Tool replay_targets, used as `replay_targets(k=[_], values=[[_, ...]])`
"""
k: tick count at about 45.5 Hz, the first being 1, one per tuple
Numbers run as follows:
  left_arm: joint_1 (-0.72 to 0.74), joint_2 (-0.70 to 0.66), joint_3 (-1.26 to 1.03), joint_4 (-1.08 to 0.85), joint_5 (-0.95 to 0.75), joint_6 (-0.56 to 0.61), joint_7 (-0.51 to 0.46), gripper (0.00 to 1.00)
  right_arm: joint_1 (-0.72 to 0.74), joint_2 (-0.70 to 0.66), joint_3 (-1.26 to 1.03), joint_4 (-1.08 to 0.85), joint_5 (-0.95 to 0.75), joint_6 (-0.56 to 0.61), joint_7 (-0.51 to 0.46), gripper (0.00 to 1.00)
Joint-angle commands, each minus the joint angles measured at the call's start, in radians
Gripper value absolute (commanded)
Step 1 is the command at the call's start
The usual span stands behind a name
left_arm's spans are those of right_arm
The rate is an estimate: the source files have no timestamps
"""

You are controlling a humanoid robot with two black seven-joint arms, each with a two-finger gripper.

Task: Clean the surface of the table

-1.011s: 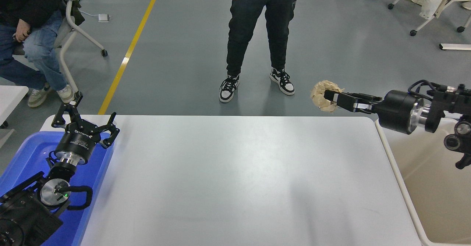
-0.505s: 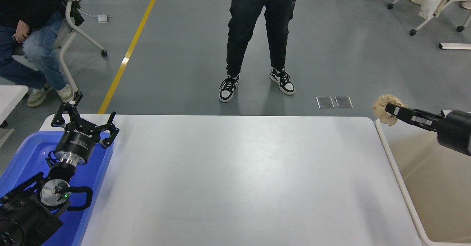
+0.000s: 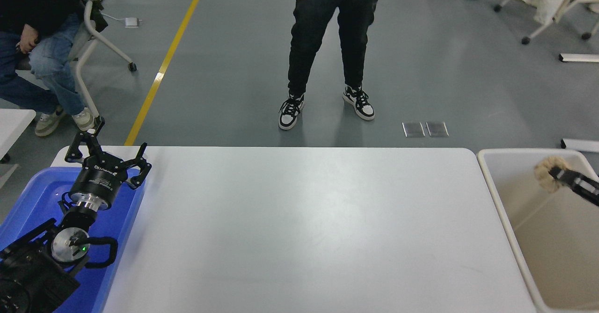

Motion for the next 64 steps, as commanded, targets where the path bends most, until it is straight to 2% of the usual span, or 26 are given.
replay_targets(k=[1,10,15,19,38,59,60,61,64], values=[[0.0,0.0,0.0,0.0,0.0,0.0,0.0,1.0,-0.164,0.217,0.094,-0.361,0.102,0.104,-0.004,0.0],[0.0,0.0,0.0,0.0,0.0,0.0,0.0,1.0,-0.213,0.387,0.095,-0.637,0.154,0.211,-0.01,0.0],[0.0,0.0,-0.001,0.0,0.0,0.0,0.0,1.0,-0.222,0.444,0.094,-0.714,0.177,0.236,-0.025,0.0],[0.0,0.0,0.0,0.0,0.0,0.0,0.0,1.0,-0.238,0.458,0.098,-0.72,0.204,0.236,-0.085,0.0],[0.0,0.0,0.0,0.0,0.0,0.0,0.0,1.0,-0.253,0.488,0.15,-0.728,0.341,0.205,-0.229,0.0],[0.0,0.0,0.0,0.0,0.0,0.0,0.0,1.0,-0.253,0.49,0.296,-0.734,0.367,0.153,-0.24,0.0],[0.0,0.0,0.0,0.0,0.0,0.0,0.0,1.0,-0.253,0.49,0.299,-0.734,0.367,0.15,-0.24,0.06],[0.0,0.0,0.0,0.0,0.0,0.0,0.0,1.0,-0.253,0.49,0.302,-0.734,0.367,0.142,-0.24,0.2],[0.0,0.0,0.0,0.0,0.0,0.0,0.0,1.0,-0.251,0.491,0.325,-0.732,0.367,0.113,-0.242,0.78]])
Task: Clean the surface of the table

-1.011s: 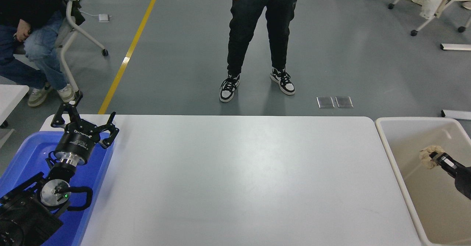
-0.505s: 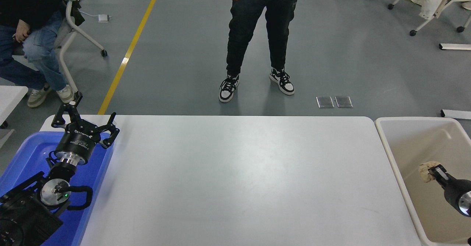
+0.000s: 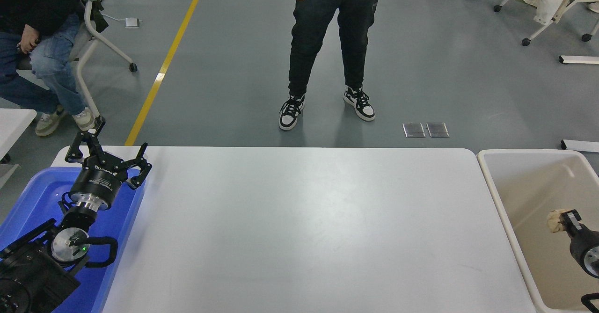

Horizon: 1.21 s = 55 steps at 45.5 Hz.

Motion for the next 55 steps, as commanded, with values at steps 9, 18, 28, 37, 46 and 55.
replay_targets(k=[9,18,28,37,46,55], values=[[0.0,0.0,0.0,0.0,0.0,0.0,0.0,1.0,0.001,0.003,0.072,-0.001,0.006,-0.055,-0.008,1.0],[0.0,0.0,0.0,0.0,0.0,0.0,0.0,1.0,0.004,0.003,0.075,-0.004,0.008,-0.057,-0.008,1.0],[0.0,0.0,0.0,0.0,0.0,0.0,0.0,1.0,0.008,-0.004,0.236,0.005,0.008,-0.058,0.005,1.0],[0.0,0.0,0.0,0.0,0.0,0.0,0.0,1.0,0.022,-0.035,0.461,0.141,0.006,-0.052,0.028,1.0],[0.0,0.0,0.0,0.0,0.0,0.0,0.0,1.0,-0.027,-0.083,0.817,0.376,-0.007,-0.049,0.029,1.0],[0.0,0.0,0.0,0.0,0.0,0.0,0.0,1.0,-0.088,-0.076,1.02,0.548,-0.038,-0.047,0.028,1.0]])
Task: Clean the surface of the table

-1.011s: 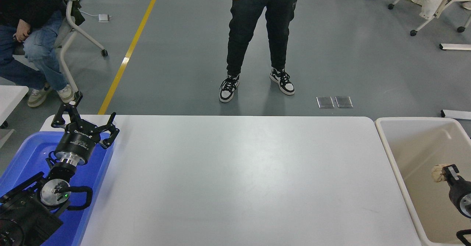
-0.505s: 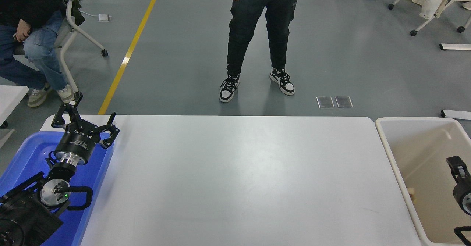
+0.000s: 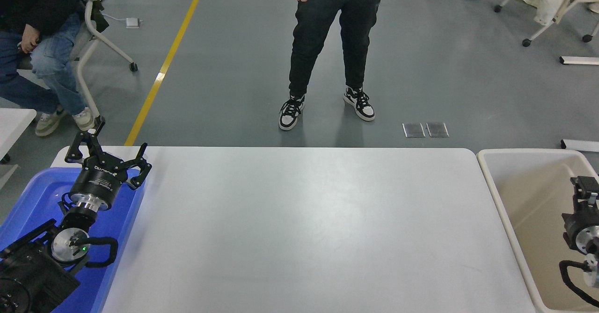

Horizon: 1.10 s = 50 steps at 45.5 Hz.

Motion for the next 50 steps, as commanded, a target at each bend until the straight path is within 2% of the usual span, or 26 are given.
replay_targets(k=[1,14,22,32,39,50], values=[[0.0,0.0,0.0,0.0,0.0,0.0,0.0,1.0,-0.061,-0.011,0.283,0.23,-0.041,0.007,0.002,1.0],[0.0,0.0,0.0,0.0,0.0,0.0,0.0,1.0,-0.158,0.06,0.472,0.475,-0.2,0.069,0.004,1.0],[0.0,0.0,0.0,0.0,0.0,0.0,0.0,1.0,-0.178,0.118,0.477,0.575,-0.223,0.069,0.031,1.0],[0.0,-0.001,0.0,0.0,0.0,0.0,0.0,1.0,-0.175,0.202,0.472,0.563,-0.357,0.063,0.059,1.0],[0.0,0.0,0.0,0.0,0.0,0.0,0.0,1.0,-0.173,0.23,0.474,0.546,-0.365,0.064,0.12,1.0],[0.0,0.0,0.0,0.0,0.0,0.0,0.0,1.0,-0.178,0.238,0.44,0.524,-0.362,0.057,0.125,1.0]])
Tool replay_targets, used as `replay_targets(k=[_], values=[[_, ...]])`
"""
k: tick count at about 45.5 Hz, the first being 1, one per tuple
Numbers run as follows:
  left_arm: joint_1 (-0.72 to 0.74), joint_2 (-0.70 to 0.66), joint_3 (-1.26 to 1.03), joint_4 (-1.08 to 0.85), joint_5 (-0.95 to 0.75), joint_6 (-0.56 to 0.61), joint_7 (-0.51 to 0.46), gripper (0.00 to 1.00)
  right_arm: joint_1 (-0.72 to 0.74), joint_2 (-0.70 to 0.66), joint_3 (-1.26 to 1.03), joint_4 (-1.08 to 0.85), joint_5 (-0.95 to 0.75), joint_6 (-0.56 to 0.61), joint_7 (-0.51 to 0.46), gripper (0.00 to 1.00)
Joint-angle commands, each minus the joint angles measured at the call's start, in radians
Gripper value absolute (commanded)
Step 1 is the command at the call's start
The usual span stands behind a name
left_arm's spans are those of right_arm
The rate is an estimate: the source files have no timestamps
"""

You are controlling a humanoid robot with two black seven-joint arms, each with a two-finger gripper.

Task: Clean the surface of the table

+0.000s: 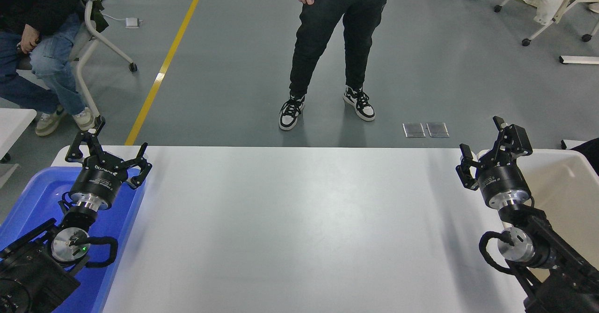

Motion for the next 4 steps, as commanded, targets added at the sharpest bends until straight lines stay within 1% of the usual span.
replay_targets(k=[1,4], values=[[0.0,0.0,0.0,0.0,0.0,0.0,0.0,1.0,-0.004,0.021,-0.022,-0.015,-0.016,-0.006,0.022,1.0],[0.0,0.0,0.0,0.0,0.0,0.0,0.0,1.0,-0.009,0.022,-0.022,-0.026,-0.014,-0.008,0.022,1.0]])
